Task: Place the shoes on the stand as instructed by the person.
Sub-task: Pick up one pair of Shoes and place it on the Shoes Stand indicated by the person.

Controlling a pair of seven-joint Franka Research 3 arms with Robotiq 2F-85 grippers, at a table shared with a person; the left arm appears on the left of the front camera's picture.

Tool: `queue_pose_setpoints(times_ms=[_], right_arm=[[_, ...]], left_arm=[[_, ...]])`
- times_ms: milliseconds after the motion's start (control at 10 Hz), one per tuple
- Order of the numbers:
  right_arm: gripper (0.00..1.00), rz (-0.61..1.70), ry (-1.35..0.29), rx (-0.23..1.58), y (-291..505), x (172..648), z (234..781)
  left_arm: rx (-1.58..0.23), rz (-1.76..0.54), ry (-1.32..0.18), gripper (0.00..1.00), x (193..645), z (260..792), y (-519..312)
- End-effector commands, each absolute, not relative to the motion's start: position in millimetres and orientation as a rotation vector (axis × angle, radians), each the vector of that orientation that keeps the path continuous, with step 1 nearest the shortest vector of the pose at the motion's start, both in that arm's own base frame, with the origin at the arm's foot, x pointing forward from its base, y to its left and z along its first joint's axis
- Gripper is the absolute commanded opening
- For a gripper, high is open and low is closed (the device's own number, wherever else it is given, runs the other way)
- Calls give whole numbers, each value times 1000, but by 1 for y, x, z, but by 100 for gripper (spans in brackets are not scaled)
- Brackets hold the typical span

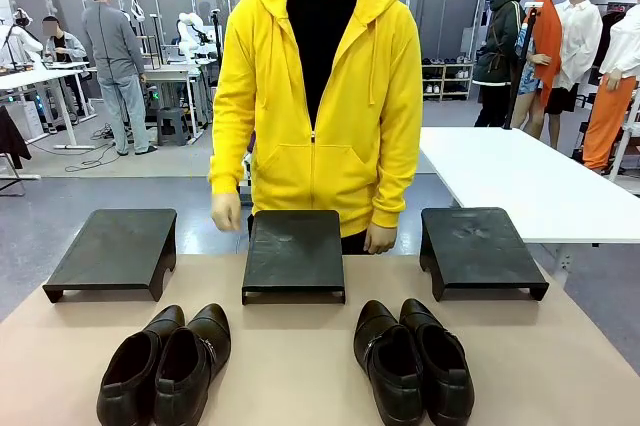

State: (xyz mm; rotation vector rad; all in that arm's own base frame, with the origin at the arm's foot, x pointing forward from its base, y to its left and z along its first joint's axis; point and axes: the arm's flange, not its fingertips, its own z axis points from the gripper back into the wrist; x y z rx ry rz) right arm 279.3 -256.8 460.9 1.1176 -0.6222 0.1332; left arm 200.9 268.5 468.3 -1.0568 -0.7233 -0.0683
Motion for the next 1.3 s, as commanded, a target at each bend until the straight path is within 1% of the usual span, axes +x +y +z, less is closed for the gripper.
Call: queue_pose_setpoints(times_ms=[0,1200], right_arm=[[100,143,-635,1122,-257,279,462],[100,143,-635,1122,-257,279,462]], left_arm=[[-1068,-84,-739,100,201,469,269],[-1068,-84,-739,100,201,469,269]])
